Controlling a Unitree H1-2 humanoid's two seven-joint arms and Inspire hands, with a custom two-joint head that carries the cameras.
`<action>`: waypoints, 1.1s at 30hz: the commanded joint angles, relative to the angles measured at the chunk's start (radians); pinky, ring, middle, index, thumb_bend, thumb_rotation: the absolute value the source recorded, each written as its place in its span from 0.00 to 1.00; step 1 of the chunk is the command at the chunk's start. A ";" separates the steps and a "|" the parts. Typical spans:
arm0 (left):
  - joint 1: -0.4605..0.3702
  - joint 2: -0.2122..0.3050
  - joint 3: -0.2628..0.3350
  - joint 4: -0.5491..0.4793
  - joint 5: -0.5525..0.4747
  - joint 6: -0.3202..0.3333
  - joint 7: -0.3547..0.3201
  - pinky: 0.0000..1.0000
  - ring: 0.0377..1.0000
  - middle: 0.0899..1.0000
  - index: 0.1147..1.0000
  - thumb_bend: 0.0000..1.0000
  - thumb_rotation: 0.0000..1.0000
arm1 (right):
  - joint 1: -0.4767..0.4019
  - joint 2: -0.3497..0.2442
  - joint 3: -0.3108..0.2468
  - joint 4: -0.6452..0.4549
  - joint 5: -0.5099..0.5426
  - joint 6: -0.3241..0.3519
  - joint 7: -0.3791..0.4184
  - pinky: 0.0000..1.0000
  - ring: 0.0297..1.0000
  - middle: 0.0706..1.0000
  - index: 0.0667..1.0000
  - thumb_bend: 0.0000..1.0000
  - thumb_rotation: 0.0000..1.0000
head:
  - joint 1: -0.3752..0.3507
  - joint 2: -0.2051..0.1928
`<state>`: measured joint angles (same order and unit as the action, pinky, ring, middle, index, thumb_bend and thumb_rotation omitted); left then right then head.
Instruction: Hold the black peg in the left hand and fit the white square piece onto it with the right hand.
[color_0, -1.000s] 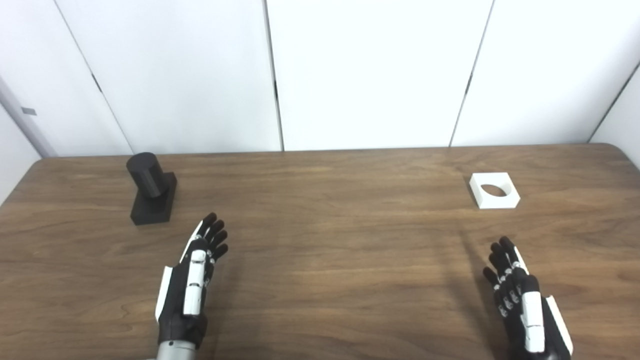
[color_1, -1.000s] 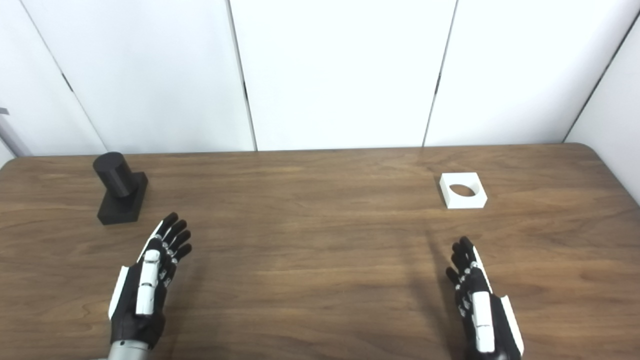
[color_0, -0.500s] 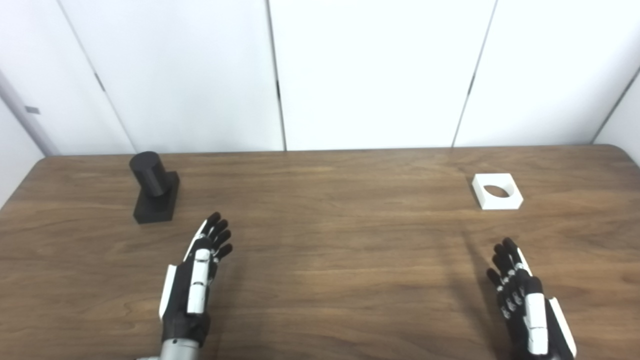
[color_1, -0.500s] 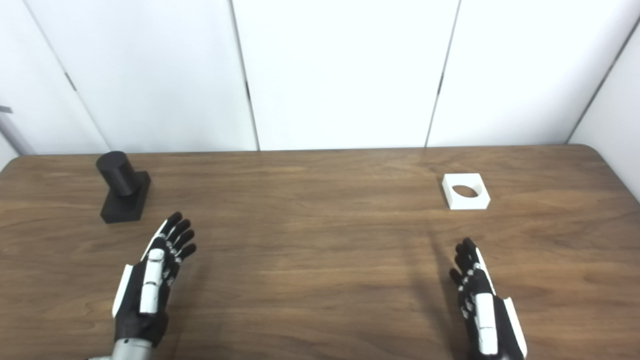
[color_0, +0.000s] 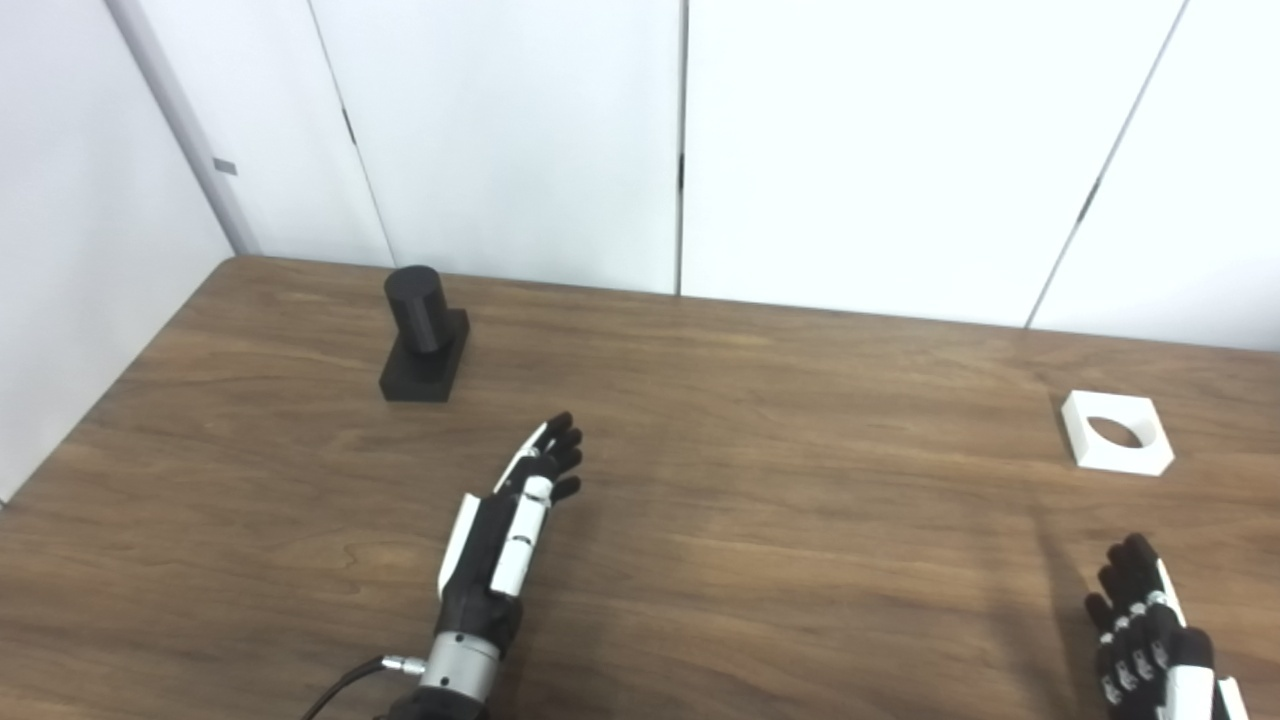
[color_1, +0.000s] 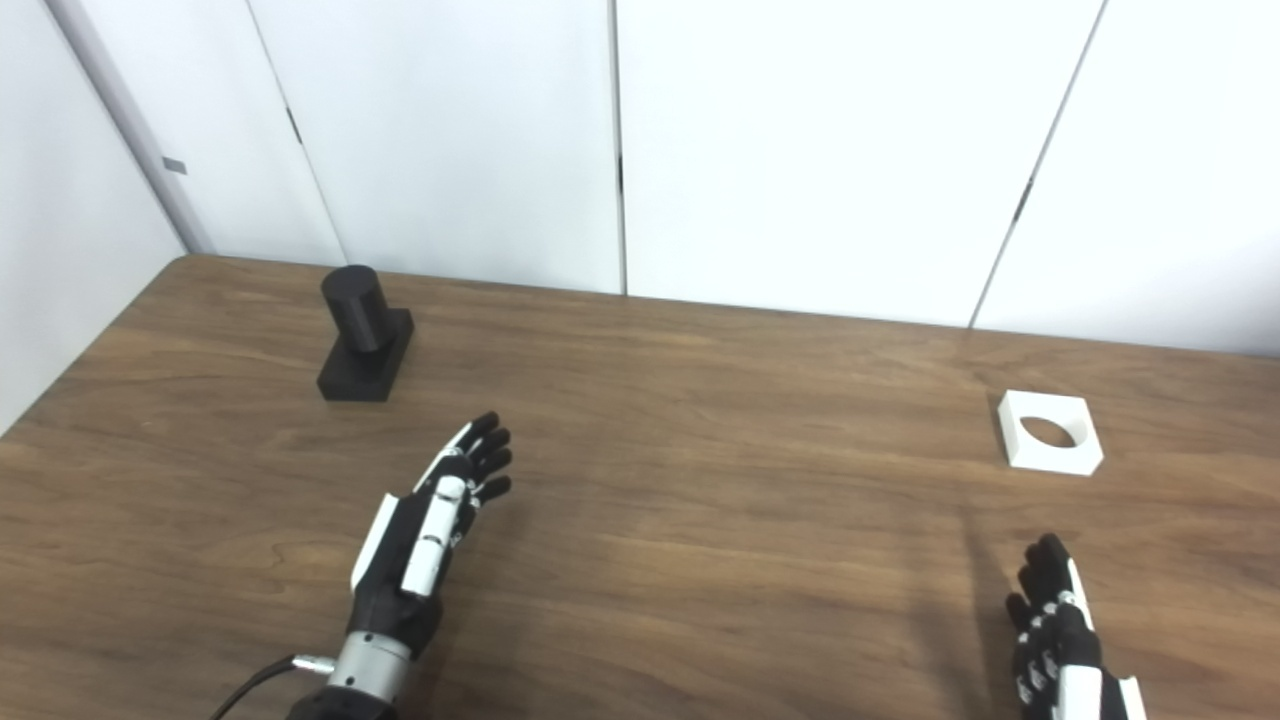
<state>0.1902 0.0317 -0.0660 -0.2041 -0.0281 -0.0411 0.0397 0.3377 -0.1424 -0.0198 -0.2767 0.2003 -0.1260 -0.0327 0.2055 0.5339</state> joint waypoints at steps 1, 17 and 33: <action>0.086 -0.038 -0.010 -0.002 0.015 -0.057 0.007 0.88 0.91 0.91 0.92 0.42 0.94 | 0.015 0.035 -0.005 0.020 0.001 -0.025 0.011 1.00 1.00 0.99 0.99 0.65 1.00 | 0.004 -0.003; 0.069 -0.041 -0.020 0.076 0.019 -0.126 0.005 0.87 0.90 0.90 0.89 0.40 0.89 | -0.011 0.027 -0.021 0.119 0.008 -0.105 0.032 0.96 0.97 0.96 0.96 0.72 1.00 | 0.069 -0.088; 0.063 -0.039 -0.014 0.030 0.029 -0.067 0.015 0.88 0.92 0.90 0.91 0.43 0.77 | -0.001 0.028 -0.021 0.090 0.012 -0.086 0.030 0.89 0.94 0.92 0.93 0.68 1.00 | 0.051 -0.051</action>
<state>0.1881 0.0233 -0.0772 -0.1549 -0.0198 -0.1105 0.0448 0.3251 -0.1458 -0.0328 -0.2315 0.2139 -0.2338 -0.0025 0.2561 0.4831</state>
